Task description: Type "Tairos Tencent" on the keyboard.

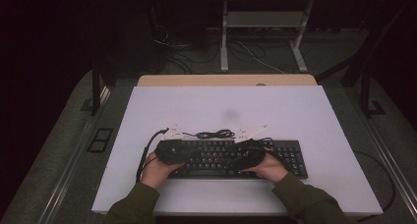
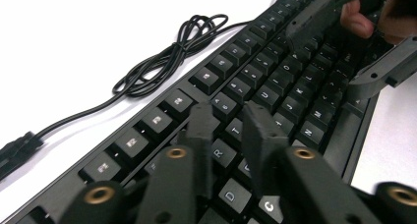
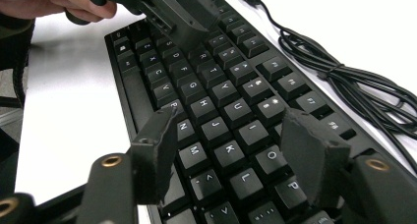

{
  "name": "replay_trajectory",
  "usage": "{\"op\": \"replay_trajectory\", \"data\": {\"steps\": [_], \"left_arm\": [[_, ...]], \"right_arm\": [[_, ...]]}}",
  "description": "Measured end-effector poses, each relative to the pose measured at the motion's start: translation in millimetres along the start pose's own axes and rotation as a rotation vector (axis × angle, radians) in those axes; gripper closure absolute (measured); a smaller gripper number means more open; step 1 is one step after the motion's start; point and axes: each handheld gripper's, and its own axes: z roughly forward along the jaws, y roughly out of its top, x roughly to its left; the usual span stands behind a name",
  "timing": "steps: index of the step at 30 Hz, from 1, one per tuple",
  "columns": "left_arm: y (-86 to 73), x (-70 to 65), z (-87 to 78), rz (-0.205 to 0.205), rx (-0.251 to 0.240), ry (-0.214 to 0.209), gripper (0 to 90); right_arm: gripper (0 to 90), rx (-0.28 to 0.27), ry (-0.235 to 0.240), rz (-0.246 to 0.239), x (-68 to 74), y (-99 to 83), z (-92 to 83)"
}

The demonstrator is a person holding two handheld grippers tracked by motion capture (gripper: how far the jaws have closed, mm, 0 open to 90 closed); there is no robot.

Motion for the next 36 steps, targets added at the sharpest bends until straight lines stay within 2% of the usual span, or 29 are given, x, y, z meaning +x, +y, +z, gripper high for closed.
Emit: {"op": "replay_trajectory", "data": {"steps": [4,7,17,23,26,36], "left_arm": [[1.7,-1.1,3.5,0.007,0.008,-0.008,86.3],[2.3,-1.2,6.9,0.008,0.013,-0.011,88.8],[3.5,-2.9,17.1,0.022,0.041,-0.018,89.1],[3.9,-3.7,21.3,0.015,0.046,-0.027,89.2],[3.9,-4.8,23.9,0.034,0.069,-0.027,89.3],[3.9,-5.6,21.4,0.036,0.062,-0.028,89.2]], "right_arm": [[35.8,-0.011,-0.004,0.003,-1.9,-2.3,-3.6],[35.0,-0.017,-0.009,0.008,-3.4,-4.6,-6.4],[30.7,-0.025,-0.041,0.010,-6.5,-9.6,-15.7],[28.9,-0.030,-0.053,0.011,-8.3,-15.6,-20.7],[28.6,-0.035,-0.061,0.021,-10.3,-18.8,-24.8],[28.2,-0.074,-0.068,0.066,-19.9,-24.5,-36.2]]}}
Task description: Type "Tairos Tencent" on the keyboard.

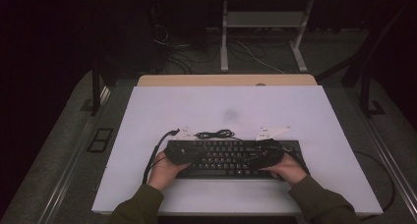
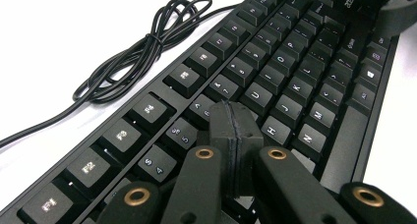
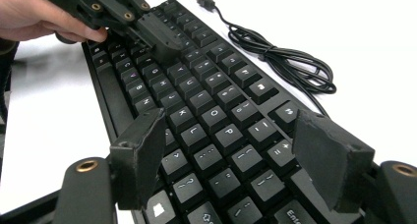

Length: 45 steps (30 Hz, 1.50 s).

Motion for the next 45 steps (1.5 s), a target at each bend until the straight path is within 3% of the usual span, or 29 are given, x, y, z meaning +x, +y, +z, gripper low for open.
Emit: {"op": "replay_trajectory", "data": {"steps": [7,24,34,45], "left_arm": [[0.7,0.0,-5.8,-0.009,-0.032,-0.008,83.2],[-7.3,0.2,-31.8,-0.009,-0.086,-0.013,48.9],[-18.4,0.7,-51.0,-0.010,-0.128,0.006,33.7],[-35.3,3.8,-67.3,-0.038,-0.163,0.044,20.1]], "right_arm": [[26.6,-0.007,-0.004,0.001,-3.2,-1.2,-2.5],[24.1,-0.024,-0.044,-0.001,-8.2,-8.9,-17.6],[23.4,-0.051,-0.062,0.009,-12.5,-16.3,-31.6],[20.7,-0.064,-0.092,0.016,-16.9,-32.6,-53.3]]}}
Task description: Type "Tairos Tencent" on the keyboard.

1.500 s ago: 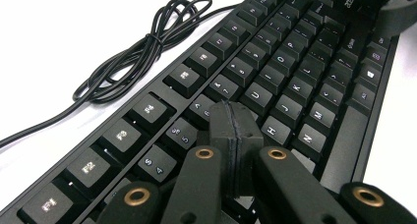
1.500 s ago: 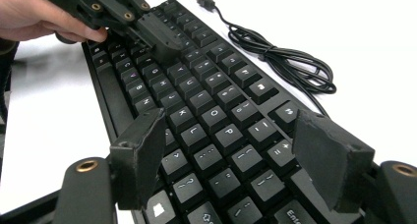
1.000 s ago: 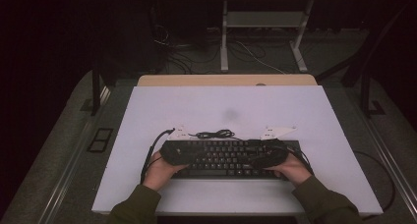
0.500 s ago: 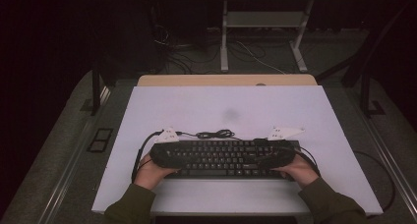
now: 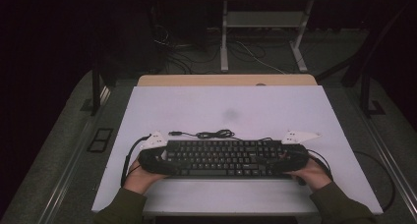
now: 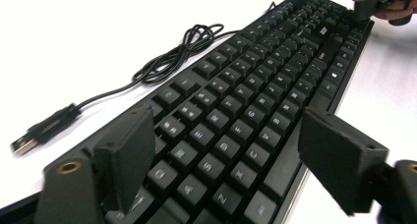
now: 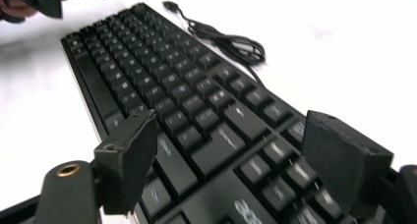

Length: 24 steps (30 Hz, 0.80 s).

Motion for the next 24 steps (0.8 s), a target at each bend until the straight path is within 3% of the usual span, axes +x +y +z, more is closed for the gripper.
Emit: {"op": "replay_trajectory", "data": {"steps": [16,24], "left_arm": [[-10.7,3.4,-6.2,-0.028,-0.016,-0.007,12.8],[-11.2,2.1,-2.6,-0.027,0.015,0.005,2.1]], "right_arm": [[19.4,-0.015,-0.035,0.001,-7.4,-23.7,-30.9],[19.3,-0.038,-0.050,0.017,-13.1,-30.1,-43.1]]}}
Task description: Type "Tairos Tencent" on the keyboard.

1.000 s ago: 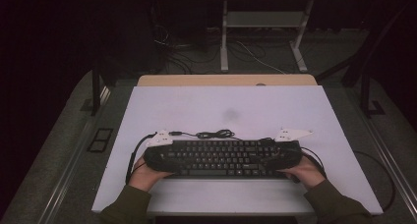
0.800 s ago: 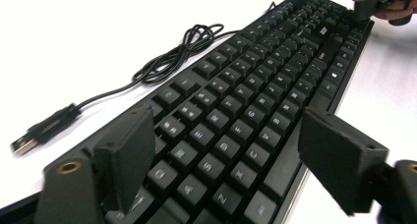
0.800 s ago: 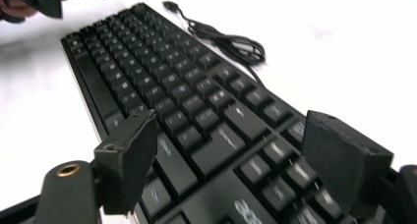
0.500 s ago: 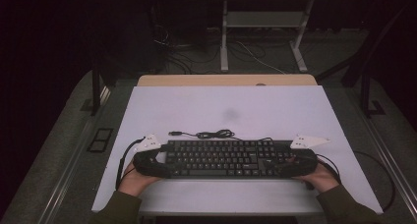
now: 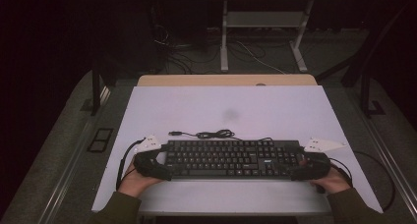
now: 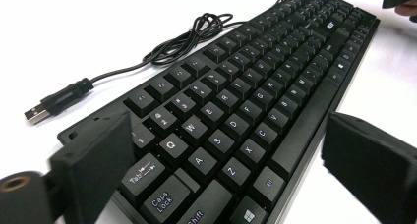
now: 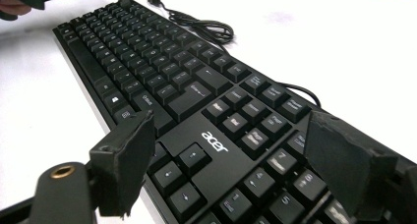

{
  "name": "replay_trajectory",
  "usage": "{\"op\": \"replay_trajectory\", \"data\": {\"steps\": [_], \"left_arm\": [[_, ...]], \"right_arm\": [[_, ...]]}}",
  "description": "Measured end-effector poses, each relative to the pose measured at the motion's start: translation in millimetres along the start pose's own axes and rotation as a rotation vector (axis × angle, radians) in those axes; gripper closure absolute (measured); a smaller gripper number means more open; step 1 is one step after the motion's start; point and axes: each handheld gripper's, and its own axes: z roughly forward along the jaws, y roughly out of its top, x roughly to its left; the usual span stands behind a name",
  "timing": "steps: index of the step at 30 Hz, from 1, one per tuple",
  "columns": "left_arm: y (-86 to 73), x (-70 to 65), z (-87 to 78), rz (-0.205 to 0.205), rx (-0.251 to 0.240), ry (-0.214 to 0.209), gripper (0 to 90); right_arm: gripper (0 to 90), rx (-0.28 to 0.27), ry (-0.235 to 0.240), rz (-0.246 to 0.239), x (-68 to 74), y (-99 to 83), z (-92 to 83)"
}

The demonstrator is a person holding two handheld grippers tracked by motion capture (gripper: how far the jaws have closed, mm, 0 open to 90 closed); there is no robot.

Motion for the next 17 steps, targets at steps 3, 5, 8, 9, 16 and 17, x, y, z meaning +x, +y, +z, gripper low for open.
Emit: {"op": "replay_trajectory", "data": {"steps": [3,5,8,9,16,17], "left_arm": [[-0.1,-0.8,2.1,0.002,0.012,0.002,0.0],[0.1,-0.8,2.2,0.004,0.016,0.006,0.0],[0.5,-0.9,1.7,0.000,0.006,0.008,0.0],[0.6,-0.9,1.6,-0.001,0.006,0.008,0.0],[0.6,0.7,0.7,-0.001,0.006,0.006,0.0],[0.6,1.1,0.4,-0.003,0.004,0.009,0.0]], "right_arm": [[19.3,-0.004,-0.002,0.008,-1.3,-1.1,-2.5],[19.3,-0.005,-0.004,0.010,-1.9,-1.6,-3.6],[19.3,-0.006,-0.007,0.011,-2.9,-1.9,-4.8],[19.3,-0.007,-0.007,0.012,-3.0,-1.9,-5.0],[19.2,-0.011,-0.004,0.010,-2.5,-1.6,-4.9],[19.2,-0.011,-0.005,0.011,-2.5,-1.6,-5.0]]}}
